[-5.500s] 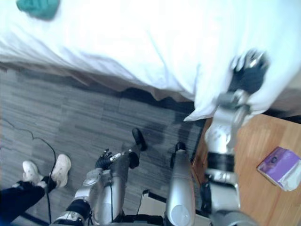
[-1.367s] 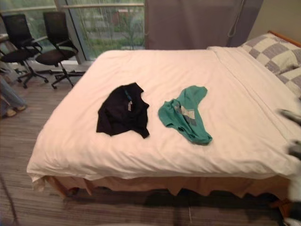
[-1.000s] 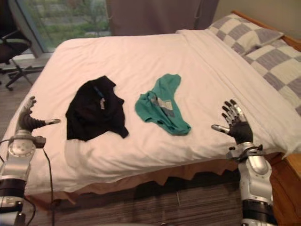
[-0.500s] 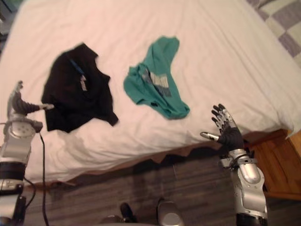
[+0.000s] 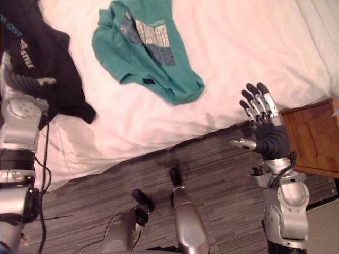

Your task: Tidy the bed and pick cloth on bed and put in laundry

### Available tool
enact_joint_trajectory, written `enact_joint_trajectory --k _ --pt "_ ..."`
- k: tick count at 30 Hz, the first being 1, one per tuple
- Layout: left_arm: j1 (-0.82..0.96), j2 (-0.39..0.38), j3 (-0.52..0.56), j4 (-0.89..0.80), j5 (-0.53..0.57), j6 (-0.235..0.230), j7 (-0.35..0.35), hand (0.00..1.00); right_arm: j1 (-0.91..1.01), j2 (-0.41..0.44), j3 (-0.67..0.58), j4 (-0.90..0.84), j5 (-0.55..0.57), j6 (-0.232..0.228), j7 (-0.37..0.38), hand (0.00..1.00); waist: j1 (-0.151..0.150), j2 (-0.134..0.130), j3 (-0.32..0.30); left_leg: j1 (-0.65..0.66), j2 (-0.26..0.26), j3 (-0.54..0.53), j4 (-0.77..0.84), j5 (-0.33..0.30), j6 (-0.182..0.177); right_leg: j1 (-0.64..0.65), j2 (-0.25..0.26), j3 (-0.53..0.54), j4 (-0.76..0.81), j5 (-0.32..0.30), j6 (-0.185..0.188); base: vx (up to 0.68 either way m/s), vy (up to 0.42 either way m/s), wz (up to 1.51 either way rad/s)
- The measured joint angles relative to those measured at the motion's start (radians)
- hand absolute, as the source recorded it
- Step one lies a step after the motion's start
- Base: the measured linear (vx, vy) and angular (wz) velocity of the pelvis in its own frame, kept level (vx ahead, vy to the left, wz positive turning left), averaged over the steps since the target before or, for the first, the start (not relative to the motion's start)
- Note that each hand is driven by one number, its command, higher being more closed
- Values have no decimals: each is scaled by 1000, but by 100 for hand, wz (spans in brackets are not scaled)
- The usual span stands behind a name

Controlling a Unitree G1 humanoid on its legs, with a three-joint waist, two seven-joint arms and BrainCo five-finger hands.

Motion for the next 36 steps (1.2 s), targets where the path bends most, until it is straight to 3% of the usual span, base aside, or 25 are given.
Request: enact_joint_trajectory --k 1,2,5,6,7,8,10,13,14,15,16,17,18,20,21,22,23,24,25,26,29,30,31,33,36 --pt "31 -13 -6 4 43 29 -61 0 -2 -4 -1 -14 -2 -4 2 0 2 0 14 -7 6 1 33 -3 1 2 -5 -2 5 0 0 62 22 -1" --pt "45 -19 -8 -9 108 53 -132 100 -4 -10 -2 -19 -3 -6 5 0 3 3 17 -25 16 1 77 -11 -1 2 -8 -3 5 0 0 69 25 -2" --pt "57 -47 0 -6 204 63 -267 100 -36 -12 -3 -19 -19 -6 10 0 3 12 22 -62 48 -1 222 -13 -2 35 -26 -5 2 0 0 94 46 -3" --pt "88 -68 4 -7 230 62 -292 100 -55 -29 -2 -18 -24 -13 11 0 4 18 20 -69 54 0 181 -58 2 38 -31 -7 10 0 0 68 99 -23" --pt "119 -93 5 -7 233 62 -292 100 -73 -76 -4 -15 -30 -18 13 0 4 64 10 -65 65 -6 43 27 10 37 -22 -15 25 -6 9 81 137 -32" --pt "129 -100 5 -7 233 61 -292 100 -83 -90 -3 -10 -32 -22 16 0 7 77 6 -58 64 -5 23 27 11 34 -24 -15 37 -15 18 69 164 -31" --pt "164 -105 5 -7 232 48 -291 100 -120 -91 7 11 -51 -26 26 0 8 86 1 -29 25 -5 -8 32 19 31 -50 -16 55 -22 30 71 131 -15" --pt "267 -93 7 -13 173 -32 -233 100 -168 -97 52 37 -99 -26 29 0 6 100 -12 -15 7 -7 -16 31 19 36 -64 -16 55 -21 30 101 61 -11" --pt "299 -92 9 -12 100 -78 -180 100 -192 -118 91 38 -125 -26 9 0 7 104 -15 -14 8 -7 -17 31 19 39 -66 -18 55 -21 30 73 -1 -4" --pt "338 -89 18 -9 -16 -153 -119 100 -218 -144 127 36 -167 -25 -21 0 11 104 -15 -6 11 -8 -19 31 19 46 -64 -23 55 -21 30 74 -11 1" --pt "352 -90 24 0 -84 -200 -94 100 -225 -155 136 35 -187 -24 -40 0 17 104 -15 1 12 -8 -20 32 19 55 -63 -28 55 -21 30 85 -32 17" --pt "371 -104 44 37 -226 -314 -71 100 -230 -169 139 32 -219 -7 -86 0 26 110 -18 12 20 -12 -13 33 21 81 -63 -53 54 -21 30 94 -42 46" --pt "405 -126 67 37 -339 -408 -72 100 -229 -167 137 14 -239 17 -125 0 29 104 -15 27 28 -31 -15 34 21 111 -61 -87 55 -21 30 101 -45 60" --pt "479 -165 93 -17 -449 -521 -97 100 -227 -166 124 -31 -275 60 -171 0 41 99 -18 57 32 -68 -34 38 24 135 -57 -134 88 -23 32 146 -48 69" --pt "526 -198 98 -70 -521 -561 -141 100 -223 -163 109 -47 -306 89 -198 0 57 87 -16 79 34 -104 -51 42 30 86 -51 -162 212 -35 35 164 -75 69" --pt "552 -214 104 -99 -549 -567 -169 100 -223 -159 106 -45 -322 104 -206 0 59 80 -20 79 35 -129 -51 42 30 59 -49 -167 263 -57 44 182 -138 79" --pt "599 -257 134 -158 -592 -573 -227 100 -219 -146 94 -33 -359 134 -227 0 75 70 -26 77 46 -179 -53 41 29 91 -10 -151 44 -81 47 164 -183 92" --pt "647 -282 151 -214 -619 -565 -278 100 -197 -122 79 -19 -397 170 -247 0 90 26 -45 68 25 -212 -31 22 5 141 -14 -152 -244 97 27 192 -198 99" --pt "671 -315 167 -241 -624 -557 -300 100 -195 -120 73 -8 -414 188 -255 0 87 28 -44 58 28 -238 -8 -1 -6 170 -12 -186 -280 148 -45 192 -143 72" --pt "719 -377 192 -290 -628 -536 -326 100 -205 -108 66 26 -446 229 -276 0 112 46 -45 40 51 -271 22 -15 -9 187 3 -211 -298 166 -49 188 -69 41" --pt "780 -454 195 -312 -619 -501 -372 100 -210 -107 62 132 -508 301 -295 0 150 45 -43 44 48 -362 -8 -37 -19 228 7 -241 -289 164 -52 155 5 34" --pt "782 -453 195 -311 -615 -493 -379 100 -219 -107 62 157 -515 312 -297 0 158 43 -42 45 42 -371 -41 -33 -19 228 8 -241 -282 161 -47 55 76 27" --pt "786 -451 199 -307 -610 -482 -391 100 -252 -108 62 211 -533 336 -299 0 174 42 -42 51 41 -385 -102 34 -14 228 17 -242 -261 141 -32 40 134 17" --pt "788 -439 211 -257 -589 -484 -404 100 -342 -102 93 376 -555 365 -317 0 192 6 -42 54 23 -387 -101 15 -26 231 -3 -242 -253 118 -22 10 148 18" --pt "788 -414 249 -139 -573 -488 -406 100 -464 -110 144 557 -574 389 -330 0 200 -5 -35 32 -2 -390 -102 9 -17 217 -23 -241 -265 126 -6 -59 87 6"
